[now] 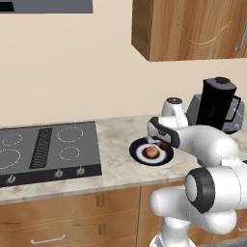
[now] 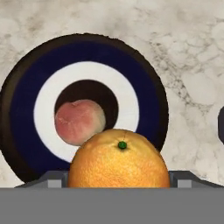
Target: Pick the peach and orange from the fridge and place them on the plate next to the blender to make a fruit smoothie.
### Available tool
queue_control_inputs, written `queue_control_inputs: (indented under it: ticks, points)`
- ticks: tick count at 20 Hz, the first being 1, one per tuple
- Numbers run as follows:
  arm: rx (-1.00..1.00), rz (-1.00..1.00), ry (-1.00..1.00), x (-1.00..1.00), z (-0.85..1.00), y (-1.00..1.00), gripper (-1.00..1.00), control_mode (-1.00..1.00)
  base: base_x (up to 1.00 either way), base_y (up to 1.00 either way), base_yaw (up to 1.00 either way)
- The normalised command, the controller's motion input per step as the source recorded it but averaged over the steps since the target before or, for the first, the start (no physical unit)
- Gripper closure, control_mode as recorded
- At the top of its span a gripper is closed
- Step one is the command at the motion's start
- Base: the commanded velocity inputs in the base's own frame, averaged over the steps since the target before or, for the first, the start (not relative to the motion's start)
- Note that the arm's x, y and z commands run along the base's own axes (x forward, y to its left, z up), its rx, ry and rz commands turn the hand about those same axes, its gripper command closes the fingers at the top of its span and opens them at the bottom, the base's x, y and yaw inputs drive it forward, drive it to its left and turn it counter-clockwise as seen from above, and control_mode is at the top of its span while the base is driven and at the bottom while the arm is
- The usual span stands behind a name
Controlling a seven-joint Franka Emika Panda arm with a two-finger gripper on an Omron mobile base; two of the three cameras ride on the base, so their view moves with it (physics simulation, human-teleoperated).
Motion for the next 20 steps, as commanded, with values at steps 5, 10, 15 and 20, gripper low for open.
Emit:
queue_control_inputs:
  ticks: [5,10,15,20]
  points:
    - [-0.02,0.00,-0.01,0.38,-0.47,-0.11,-1.00,-1.00,0.00,0.00,0.00]
    - [0.00,0.00,-0.08,0.01,-0.10,0.00,-1.00,-1.00,0.00,0.00,0.00]
    - [0.00,0.00,-0.12,0.00,0.00,0.00,-1.00,-1.00,0.00,0.00,0.00]
    - [0.00,0.00,-0.19,-0.08,0.03,0.09,-1.00,-1.00,0.00,0.00,0.00]
